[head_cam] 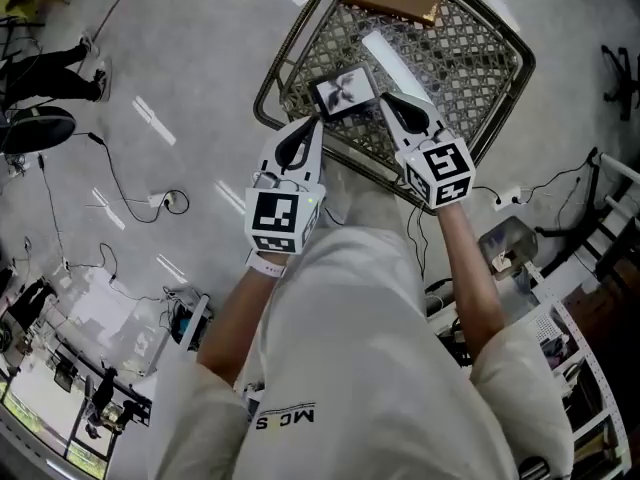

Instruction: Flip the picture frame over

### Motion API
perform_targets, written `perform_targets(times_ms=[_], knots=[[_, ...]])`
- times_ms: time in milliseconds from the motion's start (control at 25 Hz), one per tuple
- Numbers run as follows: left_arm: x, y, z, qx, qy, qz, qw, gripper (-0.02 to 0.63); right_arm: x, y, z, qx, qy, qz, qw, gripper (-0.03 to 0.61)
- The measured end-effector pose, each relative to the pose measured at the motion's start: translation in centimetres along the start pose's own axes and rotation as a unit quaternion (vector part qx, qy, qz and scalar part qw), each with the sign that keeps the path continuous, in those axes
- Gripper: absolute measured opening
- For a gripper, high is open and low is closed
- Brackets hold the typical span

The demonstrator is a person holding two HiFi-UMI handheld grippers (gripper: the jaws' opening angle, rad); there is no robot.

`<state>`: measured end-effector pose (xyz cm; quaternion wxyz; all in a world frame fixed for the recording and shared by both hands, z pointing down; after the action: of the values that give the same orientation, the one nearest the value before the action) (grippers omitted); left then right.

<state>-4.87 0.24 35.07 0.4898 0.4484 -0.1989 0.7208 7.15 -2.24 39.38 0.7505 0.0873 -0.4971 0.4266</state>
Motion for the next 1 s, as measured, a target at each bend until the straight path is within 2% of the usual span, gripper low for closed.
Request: perform_targets(times_ms=[400, 600, 1000], knots=[[-4.9, -0.7, -4.0, -0.001, -0.054, -0.013, 0.9984, 0.025, -4.7, 3.2, -5.0, 0.013, -0.055, -0.006, 0.998, 0.025], [-6.8, -1.6, -5.6, 0.009, -0.073, -0.002, 0.9973, 0.025, -6.6, 5.0, -7.0, 0.011, -0.077, -0.021, 0.997, 0.025], [-9.9, 0.2, -8.7, -0.016, -0.118, 0.005, 0.9928, 0.025, -11.3, 6.4, -10.4, 0.025, -0.137, -0.032, 0.99, 0.025]])
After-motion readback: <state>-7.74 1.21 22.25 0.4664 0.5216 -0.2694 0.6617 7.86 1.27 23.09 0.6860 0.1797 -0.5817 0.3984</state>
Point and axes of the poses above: the fingertips, and each gripper's own axes: z forward along the fingers, y to its left, x out of its underside, the point moved 1 cm from there along -z, backward along the fingers, and after that the axes turned 6 degrees about -x, right-handed, at the moved point
